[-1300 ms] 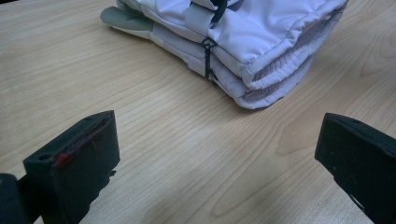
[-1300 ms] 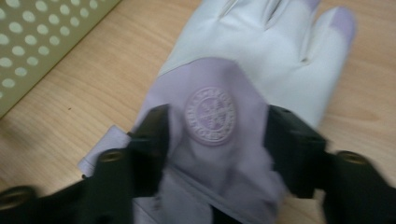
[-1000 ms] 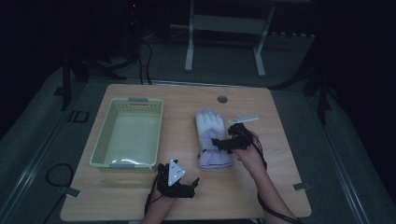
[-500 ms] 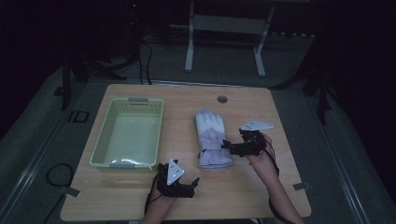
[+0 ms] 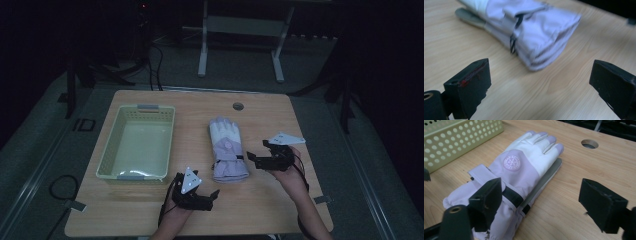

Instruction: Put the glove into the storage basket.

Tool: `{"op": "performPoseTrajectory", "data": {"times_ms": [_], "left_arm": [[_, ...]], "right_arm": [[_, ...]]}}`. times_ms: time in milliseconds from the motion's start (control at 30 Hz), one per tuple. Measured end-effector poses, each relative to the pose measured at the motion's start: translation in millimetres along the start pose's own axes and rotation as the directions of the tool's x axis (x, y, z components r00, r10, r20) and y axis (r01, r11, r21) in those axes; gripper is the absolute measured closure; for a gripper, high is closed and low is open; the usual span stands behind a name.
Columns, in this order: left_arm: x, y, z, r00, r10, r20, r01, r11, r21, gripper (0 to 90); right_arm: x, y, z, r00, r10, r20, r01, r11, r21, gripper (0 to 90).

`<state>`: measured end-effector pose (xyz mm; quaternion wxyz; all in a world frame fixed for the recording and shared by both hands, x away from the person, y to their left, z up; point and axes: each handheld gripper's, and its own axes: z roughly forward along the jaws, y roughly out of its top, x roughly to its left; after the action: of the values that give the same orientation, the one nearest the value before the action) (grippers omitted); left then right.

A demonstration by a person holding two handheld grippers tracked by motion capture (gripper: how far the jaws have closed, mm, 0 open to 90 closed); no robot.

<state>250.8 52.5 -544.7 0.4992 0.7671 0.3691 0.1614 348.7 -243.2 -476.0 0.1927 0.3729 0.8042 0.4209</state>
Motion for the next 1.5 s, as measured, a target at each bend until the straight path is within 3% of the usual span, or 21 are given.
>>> {"op": "performPoseTrajectory", "data": {"times_ms": [133, 267, 367, 467, 633, 767, 867, 900, 967, 1000, 1033, 1100, 1233, 1267, 1333, 1367, 1467, 1500], "left_arm": [[8.1, 17.2, -0.2, 0.999, -0.042, 0.012, 0.043, 0.9973, -0.059, 2.1], [16.5, 36.8, 4.6, 0.9997, 0.01, -0.02, -0.011, 0.998, -0.063, 2.1], [20.4, 47.3, 12.8, 0.9991, 0.009, -0.042, -0.008, 1.0, 0.002, 2.2], [24.1, 54.0, 21.7, 0.9981, -0.026, -0.055, 0.03, 0.9966, 0.077, 2.3], [25.6, 59.9, 36.5, 0.993, -0.017, -0.117, 0.033, 0.9902, 0.136, 5.3], [22.3, 69.3, 43.1, 0.991, -0.05, -0.124, 0.065, 0.9907, 0.119, 14.4], [18.7, 70.9, 49.6, 0.9908, -0.059, -0.122, 0.077, 0.9859, 0.148, 14.6], [17.4, 69.5, 52.2, 0.9887, -0.059, -0.138, 0.082, 0.9827, 0.166, 15.1], [17.3, 64.5, 57.5, 0.9865, -0.086, -0.139, 0.113, 0.9733, 0.2, 15.9], [17.3, 64.5, 57.5, 0.9865, -0.086, -0.139, 0.113, 0.9733, 0.2, 17.9], [18.9, 58.2, 63.8, 0.9828, -0.111, -0.148, 0.144, 0.9613, 0.235, 17.9], [21.1, 50.8, 68.5, 0.9813, -0.134, -0.138, 0.165, 0.9537, 0.251, 19.5], [27.3, 41.3, 73.9, 0.9815, -0.164, -0.099, 0.184, 0.9483, 0.258, 22.0], [29.2, 38.9, 76.3, 0.9824, -0.168, -0.081, 0.184, 0.946, 0.267, 22.3], [33.0, 35.4, 78.4, 0.9808, -0.189, -0.048, 0.195, 0.9436, 0.268, 26.2], [34.1, 33.9, 79.3, 0.9801, -0.197, -0.023, 0.196, 0.9437, 0.266, 30.0], [38.6, 31.9, 81.8, 0.9739, -0.224, 0.036, 0.205, 0.9376, 0.281, 40.6], [39.9, 32.2, 82.2, 0.9738, -0.223, 0.046, 0.201, 0.9369, 0.286, 42.2]], "right_arm": [[1.0, 1.5, 3.0, 0.9994, -0.028, 0.021, 0.028, 1.0, 0.012, 22.6], [0.8, 4.1, 7.4, 0.9992, -0.041, 0.005, 0.041, 0.999, 0.01, 23.7], [1.1, 7.2, 12.2, 0.9993, -0.036, -0.003, 0.036, 0.999, 0.01, 24.9], [0.1, 11.3, 17.4, 0.9999, -0.013, -0.003, 0.014, 1.0, 0.002, 30.8], [-0.3, 17.0, 28.3, 1.0, -0.008, -0.006, 0.008, 1.0, -0.001, 34.8], [-0.5, 18.7, 38.3, 0.9999, -0.01, -0.003, 0.01, 1.0, 0.015, 35.8], [-0.9, 15.6, 46.8, 0.9999, -0.004, 0.011, 0.003, 0.999, 0.037, 36.0], [-0.7, 13.7, 49.1, 0.9999, -0.004, 0.013, 0.004, 0.999, 0.047, 41.5], [-1.8, 9.3, 53.8, 0.9997, 0.023, -0.003, -0.022, 0.998, 0.066, 42.0], [-1.8, 9.3, 53.8, 0.9997, 0.023, -0.003, -0.022, 0.998, 0.066, 42.0], [-1.9, 7.1, 55.9, 0.9997, 0.026, 0.001, -0.026, 0.997, 0.074, 41.8], [-4.2, 0.7, 63.2, 0.9979, 0.063, -0.013, -0.062, 0.993, 0.101, 40.5], [-6.1, -7.2, 74.0, 0.9963, 0.084, -0.018, -0.081, 0.985, 0.155, 38.9], [-7.5, -9.1, 78.2, 0.9947, 0.1, -0.024, -0.094, 0.978, 0.186, 38.9], [-11.8, -11.3, 84.7, 0.983, 0.176, -0.05, -0.16, 0.958, 0.237, 40.2], [-13.6, -11.5, 85.9, 0.9785, 0.196, -0.064, -0.174, 0.953, 0.248, 43.6], [-17.6, -12.5, 89.7, 0.9596, 0.253, -0.122, -0.212, 0.937, 0.278, 54.5], [-18.8, -13.2, 90.9, 0.9488, 0.276, -0.154, -0.225, 0.932, 0.285, 57.2]]}}
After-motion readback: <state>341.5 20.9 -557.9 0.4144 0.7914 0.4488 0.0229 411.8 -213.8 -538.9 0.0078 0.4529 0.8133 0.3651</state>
